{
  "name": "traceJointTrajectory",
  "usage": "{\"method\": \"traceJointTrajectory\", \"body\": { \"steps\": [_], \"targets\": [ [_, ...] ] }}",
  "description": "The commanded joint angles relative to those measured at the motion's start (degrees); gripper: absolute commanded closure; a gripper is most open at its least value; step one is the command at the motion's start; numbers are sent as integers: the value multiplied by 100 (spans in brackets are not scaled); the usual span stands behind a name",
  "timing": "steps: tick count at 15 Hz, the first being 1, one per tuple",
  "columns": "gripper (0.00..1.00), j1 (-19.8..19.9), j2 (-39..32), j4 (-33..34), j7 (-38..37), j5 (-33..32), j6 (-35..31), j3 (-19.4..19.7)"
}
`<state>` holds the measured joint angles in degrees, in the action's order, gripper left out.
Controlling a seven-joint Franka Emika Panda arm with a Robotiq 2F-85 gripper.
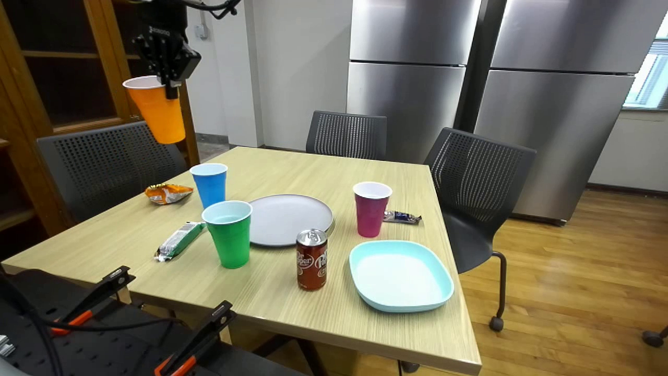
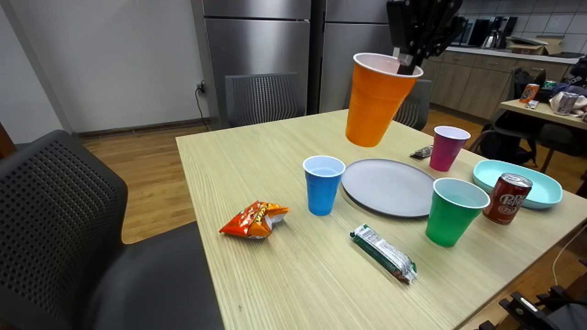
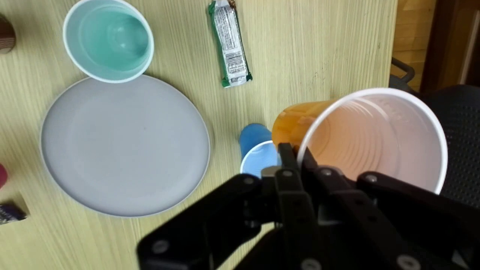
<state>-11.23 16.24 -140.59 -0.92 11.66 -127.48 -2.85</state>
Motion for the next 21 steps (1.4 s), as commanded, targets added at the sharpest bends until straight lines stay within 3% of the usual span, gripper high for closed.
{"method": "traceJointTrajectory", "body": {
  "steps": [1,8,21],
  "targets": [
    [99,303,-170,404,453,135,317,235],
    [99,647,-1021,1142,785,237,191,575],
    [99,1098,-3134,2767,276,132,-61,543]
  ]
}}
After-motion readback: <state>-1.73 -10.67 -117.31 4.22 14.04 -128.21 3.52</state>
